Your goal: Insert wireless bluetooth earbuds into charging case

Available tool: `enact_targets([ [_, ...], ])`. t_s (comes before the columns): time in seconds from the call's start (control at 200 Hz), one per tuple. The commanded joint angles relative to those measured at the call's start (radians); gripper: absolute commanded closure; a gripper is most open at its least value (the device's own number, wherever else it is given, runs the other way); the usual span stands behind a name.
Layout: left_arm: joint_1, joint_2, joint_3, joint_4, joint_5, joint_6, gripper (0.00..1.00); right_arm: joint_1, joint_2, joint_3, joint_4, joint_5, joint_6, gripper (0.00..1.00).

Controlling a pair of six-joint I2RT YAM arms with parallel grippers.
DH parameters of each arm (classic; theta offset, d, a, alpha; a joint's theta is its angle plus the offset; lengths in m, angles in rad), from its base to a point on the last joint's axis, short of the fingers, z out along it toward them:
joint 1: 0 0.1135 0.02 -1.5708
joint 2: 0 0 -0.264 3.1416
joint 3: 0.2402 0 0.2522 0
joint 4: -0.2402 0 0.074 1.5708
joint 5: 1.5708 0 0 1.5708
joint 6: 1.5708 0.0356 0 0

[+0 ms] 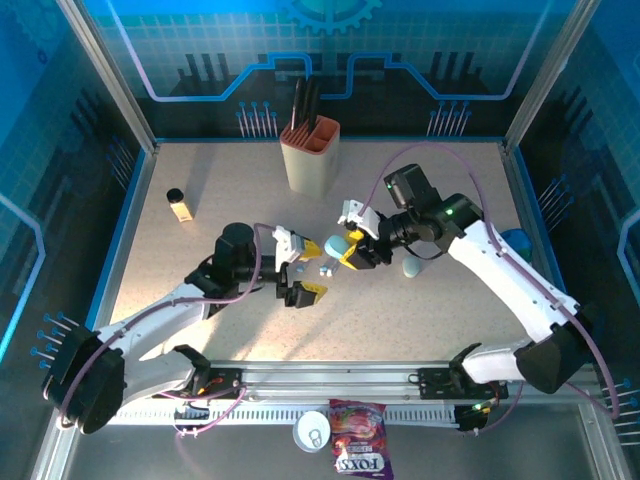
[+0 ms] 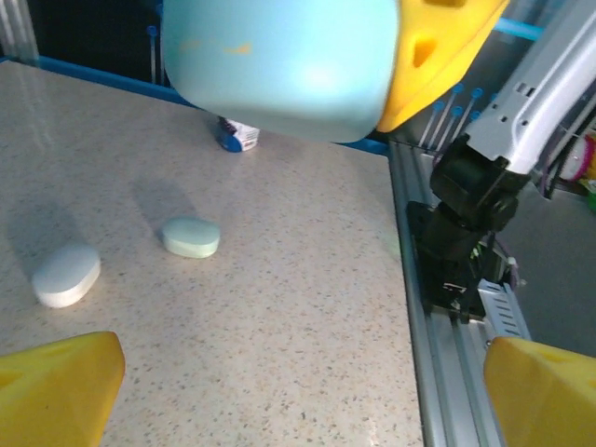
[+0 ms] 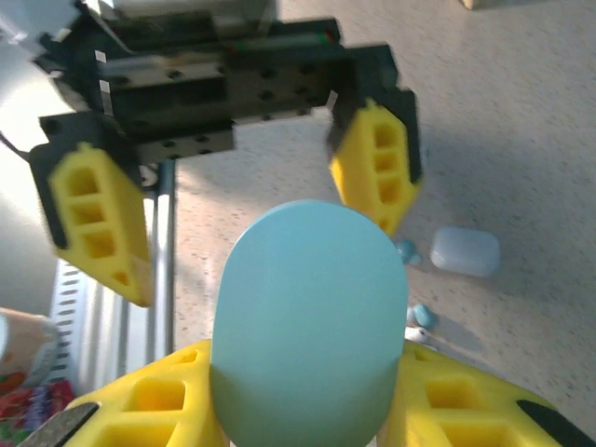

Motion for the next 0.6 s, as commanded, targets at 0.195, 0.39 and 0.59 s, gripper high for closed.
enact_targets([
  [0.195, -0.048, 0.001, 0.066, 0.004, 0.102, 0.033, 0.11, 0.052, 0.027, 0.064, -0.097, -0.089, -0.071, 0.7],
  [0.39, -0.053, -0.007, 0.073, 0.02, 0.129, 0.003, 0.26, 0.055, 0.063, 0.071, -0.127, -0.109, -0.096, 0.7],
  [0.59, -0.052, -0.005, 0.078, 0.02, 0.103, -0.038, 0.33, 0.055, 0.092, 0.07, -0.138, -0.113, -0.108, 0.7],
])
